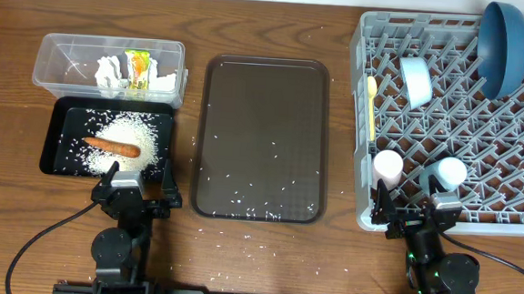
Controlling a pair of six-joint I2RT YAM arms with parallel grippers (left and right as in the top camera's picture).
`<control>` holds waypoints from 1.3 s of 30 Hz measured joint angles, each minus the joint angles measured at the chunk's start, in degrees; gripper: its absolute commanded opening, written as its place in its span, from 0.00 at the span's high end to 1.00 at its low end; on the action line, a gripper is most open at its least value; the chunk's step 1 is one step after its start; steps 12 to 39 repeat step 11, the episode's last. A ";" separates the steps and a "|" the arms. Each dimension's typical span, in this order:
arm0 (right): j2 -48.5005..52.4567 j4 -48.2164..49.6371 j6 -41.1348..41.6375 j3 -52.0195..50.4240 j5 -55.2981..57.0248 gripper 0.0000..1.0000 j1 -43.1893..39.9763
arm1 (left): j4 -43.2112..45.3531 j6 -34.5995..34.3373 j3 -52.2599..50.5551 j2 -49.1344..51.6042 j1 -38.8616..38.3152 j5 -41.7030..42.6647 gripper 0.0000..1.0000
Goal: Sort waste into correct bins and load items into the dishwasher rack
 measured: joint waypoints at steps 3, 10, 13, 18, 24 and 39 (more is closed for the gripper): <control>0.00 -0.02 0.00 0.00 0.00 0.01 0.00 | 0.00 0.00 0.00 -0.02 0.00 0.00 0.01; 0.00 -0.02 0.00 0.00 0.00 0.01 -0.02 | 0.00 0.00 0.00 -0.02 0.00 0.00 0.01; 0.00 -0.02 0.00 0.00 0.00 0.01 -0.02 | 0.00 0.00 0.00 0.00 0.00 0.00 0.01; 0.00 -0.02 0.00 0.00 0.00 0.01 -0.02 | 0.00 0.00 0.00 0.00 0.00 0.00 0.01; 0.00 -0.02 0.00 0.00 0.00 0.01 -0.02 | 0.00 0.00 0.00 0.00 0.00 0.00 0.01; 0.00 -0.02 0.00 0.00 0.00 0.01 -0.02 | 0.00 0.00 0.00 0.00 0.00 0.00 0.01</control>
